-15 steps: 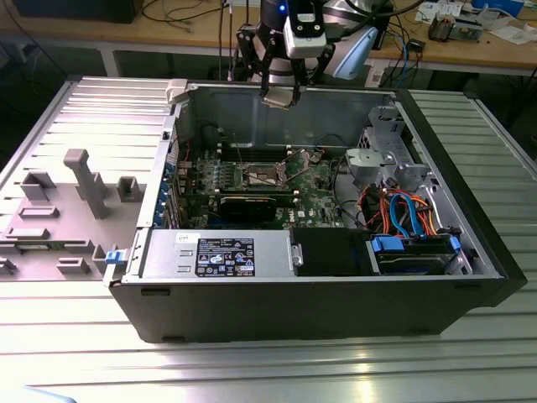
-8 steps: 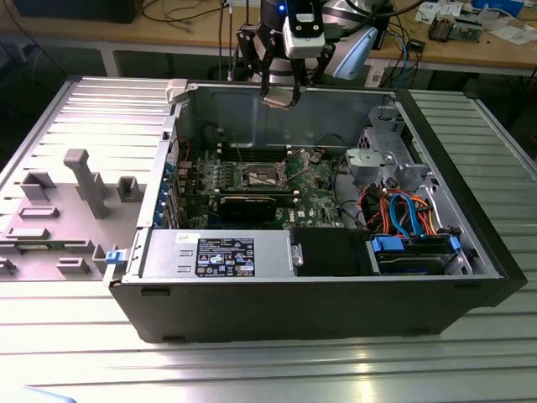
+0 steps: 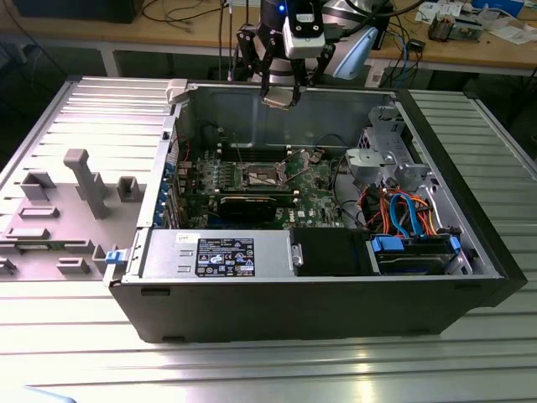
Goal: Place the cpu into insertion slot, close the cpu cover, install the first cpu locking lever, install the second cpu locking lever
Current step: 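Place the cpu into insertion slot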
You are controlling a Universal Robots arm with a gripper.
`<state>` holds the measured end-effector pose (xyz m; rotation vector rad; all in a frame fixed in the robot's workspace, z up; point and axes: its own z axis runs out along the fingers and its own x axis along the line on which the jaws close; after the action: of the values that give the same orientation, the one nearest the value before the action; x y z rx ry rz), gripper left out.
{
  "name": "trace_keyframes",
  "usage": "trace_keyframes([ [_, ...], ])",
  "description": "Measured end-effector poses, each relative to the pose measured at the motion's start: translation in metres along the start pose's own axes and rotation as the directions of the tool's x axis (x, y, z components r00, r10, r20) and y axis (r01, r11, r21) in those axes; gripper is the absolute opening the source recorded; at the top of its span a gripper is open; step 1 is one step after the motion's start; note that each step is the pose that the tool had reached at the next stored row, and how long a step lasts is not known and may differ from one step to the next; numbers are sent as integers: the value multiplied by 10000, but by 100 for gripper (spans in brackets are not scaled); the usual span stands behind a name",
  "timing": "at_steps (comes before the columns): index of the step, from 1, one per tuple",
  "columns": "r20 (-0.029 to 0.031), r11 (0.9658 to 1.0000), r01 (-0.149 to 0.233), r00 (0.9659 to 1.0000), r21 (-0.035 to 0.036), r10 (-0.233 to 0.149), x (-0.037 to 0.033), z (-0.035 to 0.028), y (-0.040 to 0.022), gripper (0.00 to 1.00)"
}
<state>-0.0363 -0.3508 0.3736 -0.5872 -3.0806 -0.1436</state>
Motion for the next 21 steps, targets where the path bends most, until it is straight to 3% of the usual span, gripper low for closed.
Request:
trace_keyframes([
  [8, 26, 9996, -294, 9996, -6, 294, -1, 0, -2, 55],
  [21, 29, 9995, -327, 9995, -6, 327, -1, 0, -2, 55],
])
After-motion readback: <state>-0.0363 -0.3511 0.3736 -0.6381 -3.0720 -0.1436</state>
